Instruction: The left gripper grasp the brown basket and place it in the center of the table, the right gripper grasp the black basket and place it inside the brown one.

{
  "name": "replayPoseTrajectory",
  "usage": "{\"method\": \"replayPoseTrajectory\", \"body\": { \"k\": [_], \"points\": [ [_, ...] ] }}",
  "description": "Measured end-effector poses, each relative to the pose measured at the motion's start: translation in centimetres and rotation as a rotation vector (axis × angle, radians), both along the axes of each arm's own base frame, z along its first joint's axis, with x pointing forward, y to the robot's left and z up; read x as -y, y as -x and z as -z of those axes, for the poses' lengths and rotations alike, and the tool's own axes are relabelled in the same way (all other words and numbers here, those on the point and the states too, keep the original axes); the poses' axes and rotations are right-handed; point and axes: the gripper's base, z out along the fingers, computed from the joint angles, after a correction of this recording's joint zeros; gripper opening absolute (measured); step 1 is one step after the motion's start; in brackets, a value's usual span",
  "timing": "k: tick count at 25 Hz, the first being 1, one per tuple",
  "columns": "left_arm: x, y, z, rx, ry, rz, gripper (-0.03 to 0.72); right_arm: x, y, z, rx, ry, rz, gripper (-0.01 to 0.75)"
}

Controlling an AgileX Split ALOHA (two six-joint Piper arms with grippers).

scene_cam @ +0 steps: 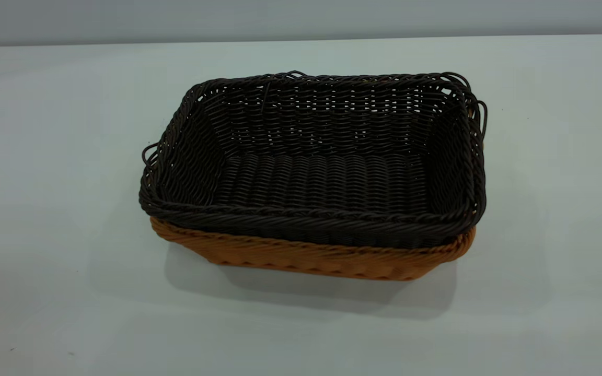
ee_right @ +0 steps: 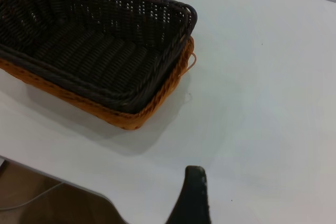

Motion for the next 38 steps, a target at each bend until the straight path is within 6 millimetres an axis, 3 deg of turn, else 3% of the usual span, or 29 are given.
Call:
{"method": "replayPoseTrajectory", "body": {
  "k": [8, 28, 38],
  "points": [
    [-0.47, 0.37, 0.04, 0.029, 0.004, -0.122, 0.549, 0.00, 0.00, 0.00, 0.000, 0.000, 0.000, 0.594],
    [-0.49, 0.37, 0.04, 0.029, 0.011, -0.131, 0.549, 0.00, 0.08, 0.00, 0.006, 0.000, 0.005, 0.593],
    [-0.50, 0.37, 0.04, 0.029, 0.011, -0.132, 0.549, 0.66, 0.31, 0.07, 0.039, -0.001, 0.169, 0.592]
  ]
}}
